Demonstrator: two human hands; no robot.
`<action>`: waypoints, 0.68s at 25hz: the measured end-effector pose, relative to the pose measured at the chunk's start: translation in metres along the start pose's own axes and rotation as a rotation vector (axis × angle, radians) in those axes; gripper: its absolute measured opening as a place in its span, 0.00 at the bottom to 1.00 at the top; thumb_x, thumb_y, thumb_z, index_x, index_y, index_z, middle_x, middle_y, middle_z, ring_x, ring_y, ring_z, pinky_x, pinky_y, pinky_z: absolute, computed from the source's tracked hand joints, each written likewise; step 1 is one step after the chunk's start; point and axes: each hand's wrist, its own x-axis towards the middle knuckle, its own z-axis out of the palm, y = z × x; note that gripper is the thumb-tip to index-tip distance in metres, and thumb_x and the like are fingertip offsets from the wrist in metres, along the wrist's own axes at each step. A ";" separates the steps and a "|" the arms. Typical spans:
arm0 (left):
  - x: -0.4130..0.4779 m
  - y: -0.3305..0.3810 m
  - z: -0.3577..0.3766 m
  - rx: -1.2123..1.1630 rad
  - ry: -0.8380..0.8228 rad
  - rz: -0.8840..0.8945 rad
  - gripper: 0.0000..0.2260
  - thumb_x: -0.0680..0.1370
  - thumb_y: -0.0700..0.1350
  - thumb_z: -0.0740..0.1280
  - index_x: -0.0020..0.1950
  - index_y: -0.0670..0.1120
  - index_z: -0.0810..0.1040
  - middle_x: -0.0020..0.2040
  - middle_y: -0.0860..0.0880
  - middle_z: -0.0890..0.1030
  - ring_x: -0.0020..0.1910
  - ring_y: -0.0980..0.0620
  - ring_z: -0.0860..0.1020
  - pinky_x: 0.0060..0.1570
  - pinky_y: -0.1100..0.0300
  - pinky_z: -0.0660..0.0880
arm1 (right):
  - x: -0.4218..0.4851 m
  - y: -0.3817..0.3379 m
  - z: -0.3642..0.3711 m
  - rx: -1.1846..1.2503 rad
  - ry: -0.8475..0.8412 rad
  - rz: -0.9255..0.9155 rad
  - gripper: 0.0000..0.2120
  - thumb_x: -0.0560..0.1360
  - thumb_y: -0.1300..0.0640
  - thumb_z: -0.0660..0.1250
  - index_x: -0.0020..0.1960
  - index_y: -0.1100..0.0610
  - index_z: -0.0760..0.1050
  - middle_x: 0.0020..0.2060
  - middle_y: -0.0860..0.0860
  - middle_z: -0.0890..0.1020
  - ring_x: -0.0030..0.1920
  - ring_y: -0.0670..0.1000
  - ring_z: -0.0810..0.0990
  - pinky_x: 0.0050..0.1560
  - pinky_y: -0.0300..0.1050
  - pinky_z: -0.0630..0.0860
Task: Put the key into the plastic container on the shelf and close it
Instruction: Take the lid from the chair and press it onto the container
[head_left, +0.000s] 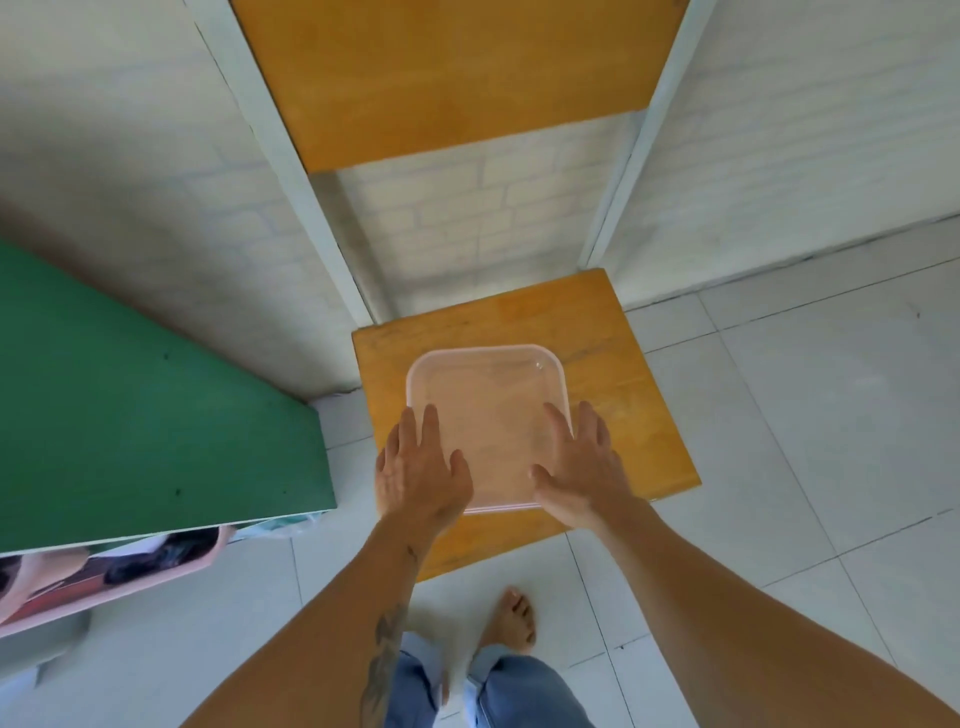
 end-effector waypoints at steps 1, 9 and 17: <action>0.005 0.003 0.006 -0.016 0.008 -0.004 0.29 0.79 0.56 0.55 0.78 0.51 0.52 0.80 0.44 0.53 0.76 0.41 0.57 0.73 0.44 0.60 | 0.005 0.000 0.006 0.015 0.004 -0.004 0.39 0.74 0.45 0.65 0.77 0.46 0.46 0.78 0.57 0.46 0.77 0.62 0.47 0.70 0.64 0.65; 0.007 0.009 0.013 -0.142 0.031 -0.076 0.26 0.76 0.51 0.60 0.74 0.51 0.61 0.77 0.43 0.57 0.70 0.39 0.60 0.66 0.43 0.68 | 0.007 -0.012 0.017 0.181 0.047 0.014 0.33 0.73 0.46 0.66 0.73 0.46 0.55 0.74 0.60 0.53 0.70 0.65 0.60 0.63 0.62 0.72; -0.046 0.030 -0.078 -0.303 0.362 0.028 0.21 0.73 0.43 0.66 0.67 0.47 0.76 0.65 0.42 0.73 0.61 0.39 0.69 0.60 0.42 0.73 | -0.058 -0.046 -0.069 0.011 0.259 0.077 0.26 0.75 0.44 0.60 0.72 0.46 0.63 0.69 0.61 0.63 0.62 0.63 0.67 0.61 0.58 0.68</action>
